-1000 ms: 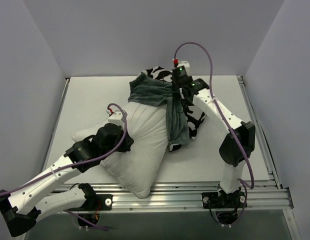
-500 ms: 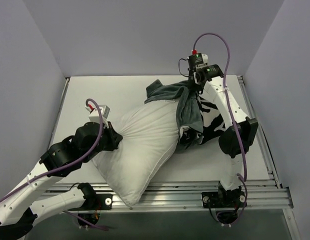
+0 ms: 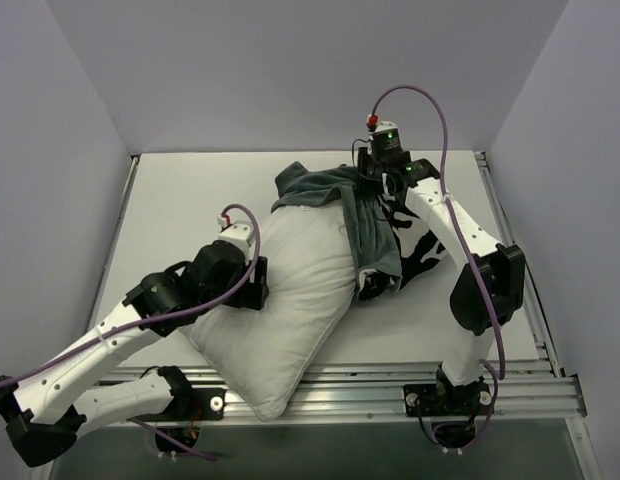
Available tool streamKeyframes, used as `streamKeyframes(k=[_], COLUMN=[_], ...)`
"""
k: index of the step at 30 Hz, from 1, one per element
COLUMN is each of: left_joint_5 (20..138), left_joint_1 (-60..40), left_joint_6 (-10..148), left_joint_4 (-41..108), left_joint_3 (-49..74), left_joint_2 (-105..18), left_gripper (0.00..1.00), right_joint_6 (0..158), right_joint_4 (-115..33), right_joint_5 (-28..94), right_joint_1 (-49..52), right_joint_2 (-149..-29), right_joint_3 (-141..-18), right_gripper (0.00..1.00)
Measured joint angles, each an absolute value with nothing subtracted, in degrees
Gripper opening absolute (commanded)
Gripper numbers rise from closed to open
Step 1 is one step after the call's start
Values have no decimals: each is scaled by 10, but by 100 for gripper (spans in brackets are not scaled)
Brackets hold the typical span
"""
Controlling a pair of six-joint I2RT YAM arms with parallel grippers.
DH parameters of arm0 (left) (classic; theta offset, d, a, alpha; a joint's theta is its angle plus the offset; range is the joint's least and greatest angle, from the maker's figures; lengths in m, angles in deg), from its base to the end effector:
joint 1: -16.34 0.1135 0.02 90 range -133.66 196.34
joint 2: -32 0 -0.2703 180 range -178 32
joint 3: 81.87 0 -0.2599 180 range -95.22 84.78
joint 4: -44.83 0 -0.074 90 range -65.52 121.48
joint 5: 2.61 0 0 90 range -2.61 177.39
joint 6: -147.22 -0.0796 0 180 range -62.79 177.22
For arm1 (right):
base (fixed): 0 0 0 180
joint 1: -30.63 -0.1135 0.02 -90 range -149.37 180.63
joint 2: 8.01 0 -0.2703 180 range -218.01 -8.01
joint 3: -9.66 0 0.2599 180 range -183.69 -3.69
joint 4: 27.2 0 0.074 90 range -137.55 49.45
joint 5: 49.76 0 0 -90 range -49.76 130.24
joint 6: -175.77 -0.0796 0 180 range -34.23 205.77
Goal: Remove the pillowcase from the pillow
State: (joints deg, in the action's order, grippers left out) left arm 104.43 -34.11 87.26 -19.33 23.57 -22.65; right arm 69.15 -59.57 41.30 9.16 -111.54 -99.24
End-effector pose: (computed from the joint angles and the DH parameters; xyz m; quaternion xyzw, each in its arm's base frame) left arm 0.1552 -0.1513 0.3177 0.1048 0.9070 -0.1442 0.3816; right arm 0.4462 0.1739 0.3309 -0.0312 0.8520 0.1630 0.4965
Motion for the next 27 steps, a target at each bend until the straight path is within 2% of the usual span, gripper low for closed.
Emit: streamKeyframes(k=[2,3,5,11,14,21,27], left_joint_5=[1034,1027,1011,958,941,940,956], left_joint_1=[-341,-341,-341,-353,-375,-424,-391], left_joint_6=[849,835,806,730,702,686,715], left_joint_4=[-181,-176,-155,-101,-78,-71,-27], left_joint_3=[213,196,157,58,29,11,67], left_joint_2=[-255,-272,-308,-397,-441,-551,-560], left_gripper=[97,99,95,94,94,94,94], right_joint_6=[690,687,685,680,681,678,673], right_joint_4=[-583,-577,-572,-571,-571,-581,-589], right_joint_5=[394,382,367,349,355,397,418], right_joint_1=[91,90,88,84,85,98,119], right_joint_2=[-1115,-1115,-1111,-1051,-1002,-889,-807], right_joint_3=[-992,-992,-992,-980,-966,-907,-820], right_gripper=[44,48,59,84,90,91,91])
